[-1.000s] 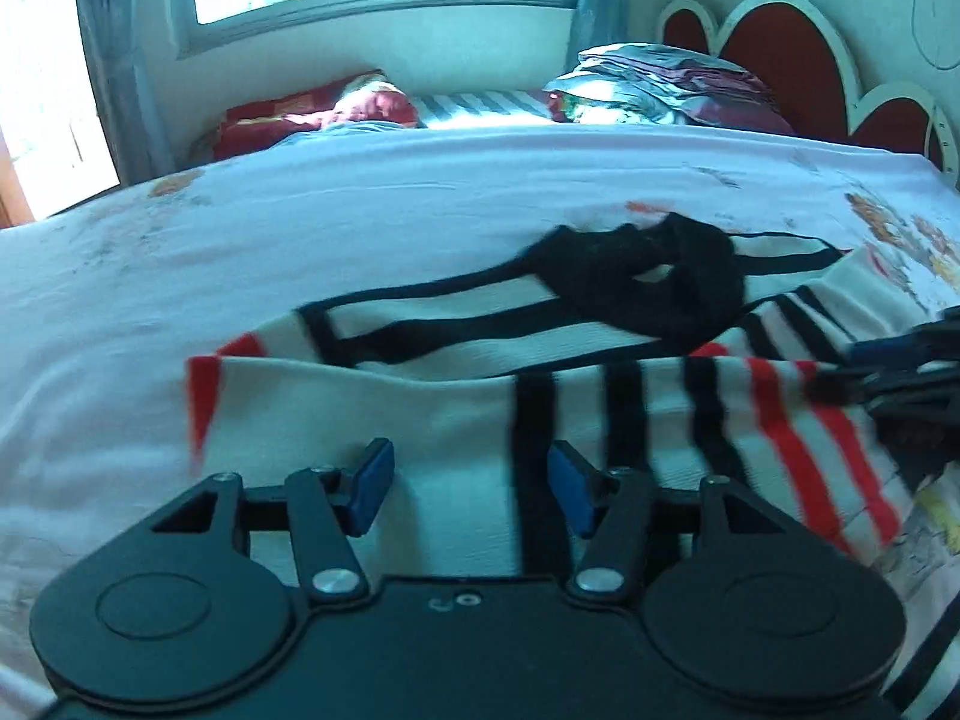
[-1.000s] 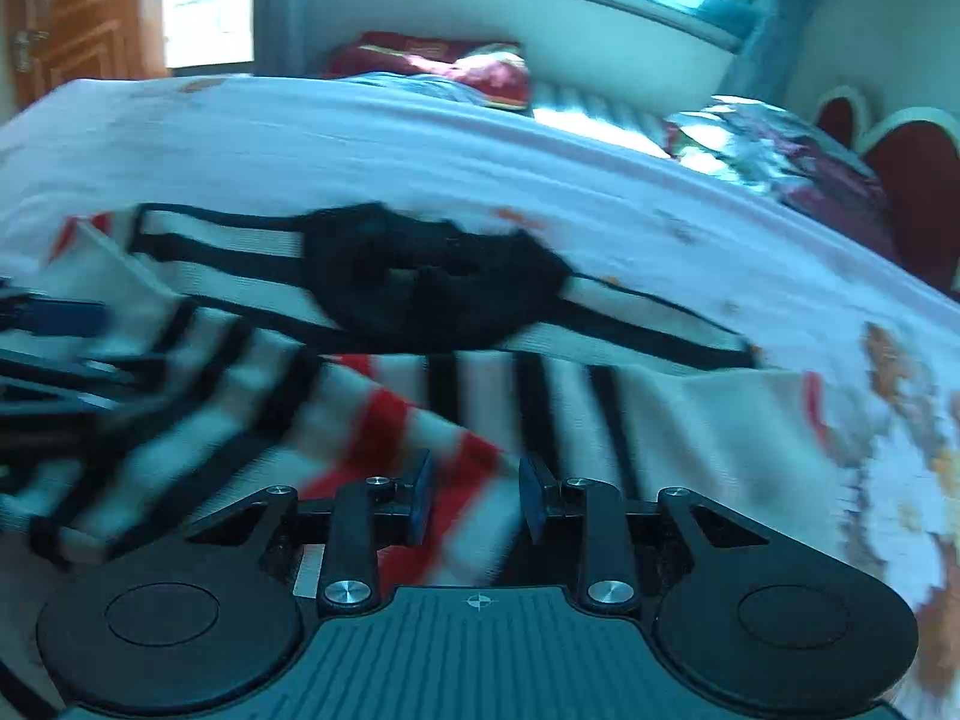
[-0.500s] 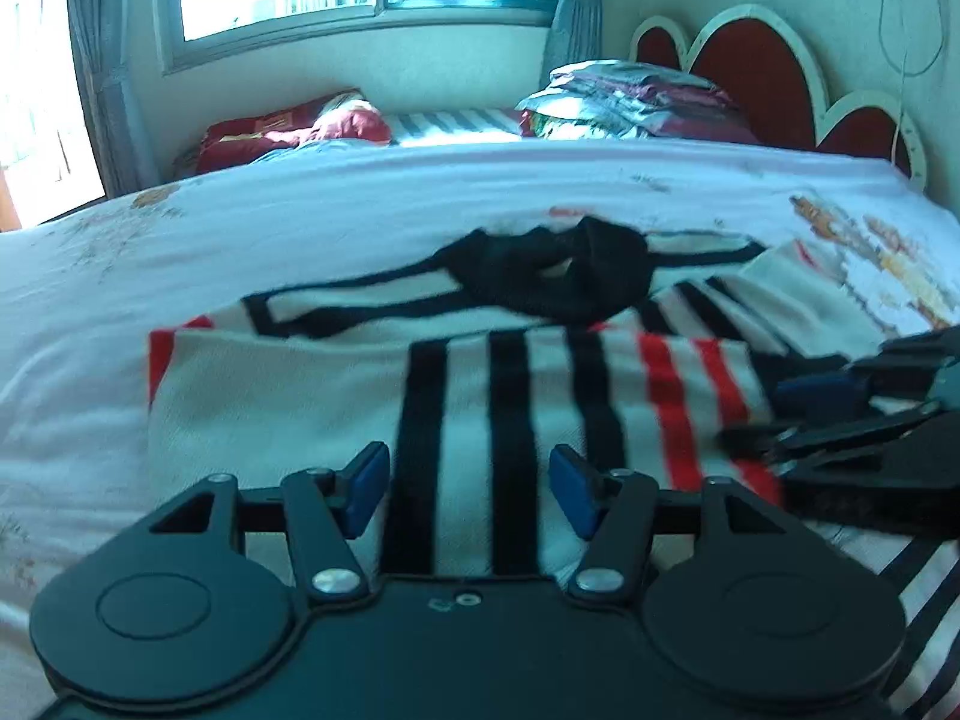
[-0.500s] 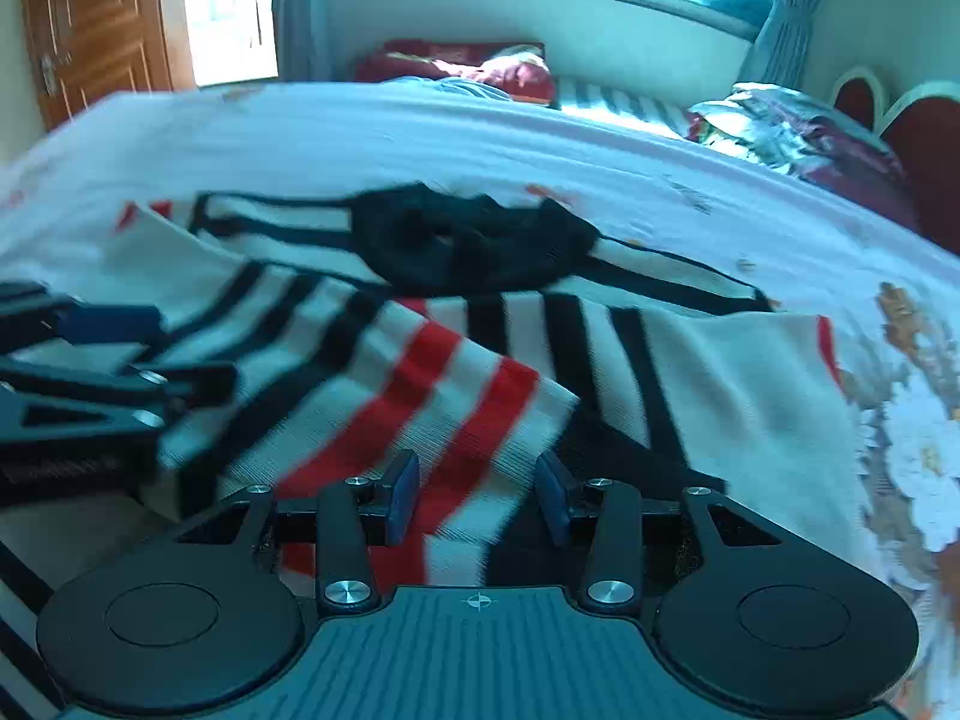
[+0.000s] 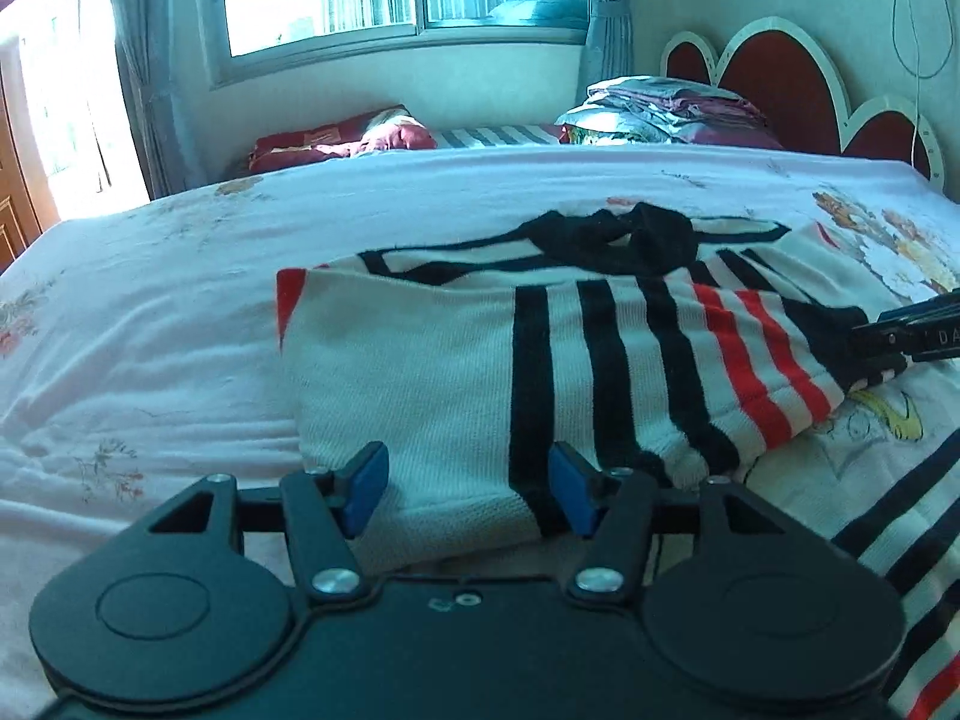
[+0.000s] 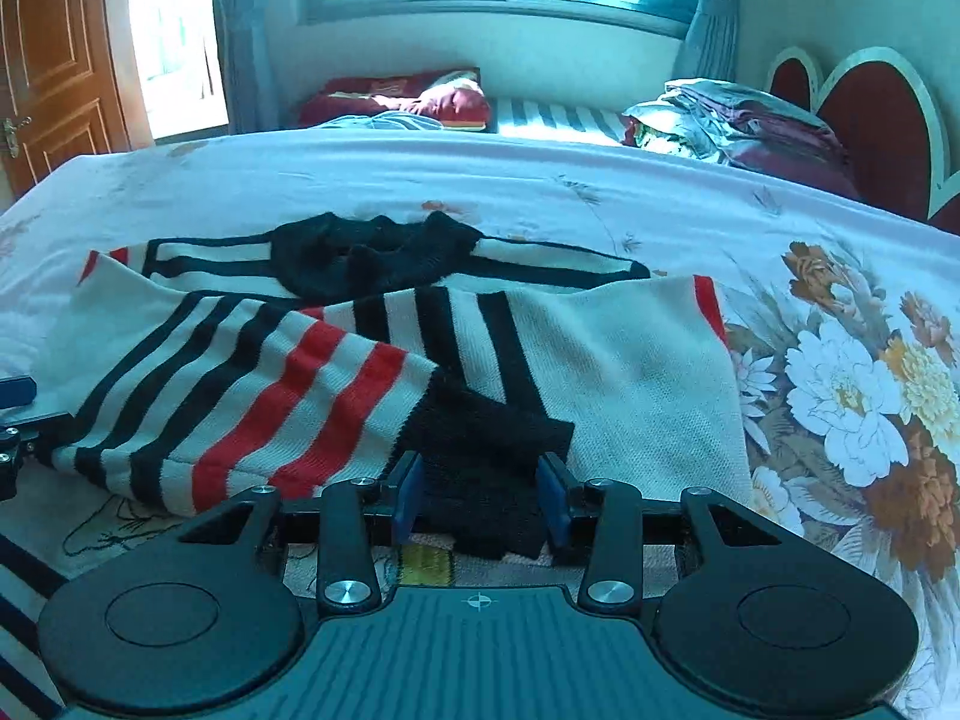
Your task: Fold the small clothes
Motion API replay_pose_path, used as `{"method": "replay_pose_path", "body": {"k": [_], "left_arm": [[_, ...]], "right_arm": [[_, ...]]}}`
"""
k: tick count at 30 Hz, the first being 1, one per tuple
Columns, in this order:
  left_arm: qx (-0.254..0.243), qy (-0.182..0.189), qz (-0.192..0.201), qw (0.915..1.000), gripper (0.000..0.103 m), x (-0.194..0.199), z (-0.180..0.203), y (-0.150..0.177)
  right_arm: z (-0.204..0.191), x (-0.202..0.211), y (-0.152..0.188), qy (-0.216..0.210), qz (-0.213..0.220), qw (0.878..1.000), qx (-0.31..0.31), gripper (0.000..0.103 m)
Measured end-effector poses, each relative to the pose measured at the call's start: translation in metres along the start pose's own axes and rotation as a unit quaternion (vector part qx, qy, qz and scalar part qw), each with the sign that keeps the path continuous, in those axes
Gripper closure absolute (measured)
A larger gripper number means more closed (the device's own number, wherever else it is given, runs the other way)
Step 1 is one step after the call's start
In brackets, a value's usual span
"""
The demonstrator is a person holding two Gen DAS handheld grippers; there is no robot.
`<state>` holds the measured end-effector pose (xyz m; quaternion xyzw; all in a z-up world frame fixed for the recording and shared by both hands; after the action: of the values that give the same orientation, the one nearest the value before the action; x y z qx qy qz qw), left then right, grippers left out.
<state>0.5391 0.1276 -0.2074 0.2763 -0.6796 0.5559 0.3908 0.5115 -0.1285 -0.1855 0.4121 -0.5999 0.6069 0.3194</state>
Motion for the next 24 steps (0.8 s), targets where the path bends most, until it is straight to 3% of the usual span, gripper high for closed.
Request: {"method": "replay_pose_path", "body": {"k": [1,5,9,11,17,19,20,22,24], "left_arm": [[-0.010,-0.003,-0.007,0.9999,0.044,-0.005,0.001,0.005],[-0.012,-0.002,-0.006,0.9999,0.042,-0.006,0.000,0.003],[0.000,-0.001,0.002,1.0000,0.039,0.010,-0.004,0.005],[0.000,-0.010,0.012,0.9999,0.030,0.023,-0.009,0.014],[0.008,-0.012,-0.001,0.9999,0.031,0.055,-0.027,0.067],[0.017,-0.011,-0.011,0.9997,0.039,0.065,-0.032,0.090],[0.022,0.000,-0.012,0.9997,0.091,0.071,-0.033,0.100],[0.043,0.003,-0.029,0.9986,0.103,0.077,-0.038,0.120],[0.067,0.007,-0.018,0.9976,0.103,0.091,-0.038,0.135]], "right_arm": [[0.001,-0.010,0.005,0.008,-0.022,1.000,0.000,0.060],[0.004,-0.014,0.008,0.009,-0.025,1.000,-0.015,0.059],[0.007,0.016,0.013,0.003,0.005,0.999,-0.033,0.059],[0.014,0.034,0.024,-0.013,0.014,0.999,-0.051,0.059],[0.054,0.067,0.077,-0.035,-0.005,0.995,-0.093,0.059],[0.072,0.073,0.097,-0.031,-0.016,0.993,-0.113,0.059],[0.079,0.076,0.104,-0.031,-0.018,0.992,-0.122,0.059],[0.094,0.083,0.124,-0.038,-0.022,0.989,-0.143,0.059],[0.106,0.091,0.140,-0.047,-0.024,0.986,-0.156,0.059]]}}
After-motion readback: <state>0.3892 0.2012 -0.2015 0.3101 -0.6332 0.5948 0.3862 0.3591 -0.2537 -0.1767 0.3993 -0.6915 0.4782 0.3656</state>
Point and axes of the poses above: each gripper's, at about its wrist camera, not at the fingertips, and x roughly against the way its jaws point, z to its right, y to its underside, the point moved 7 cm from there along -x, roughly the way its jaws point, and after that the axes turned 14 degrees about -z, right-handed, at the moved point
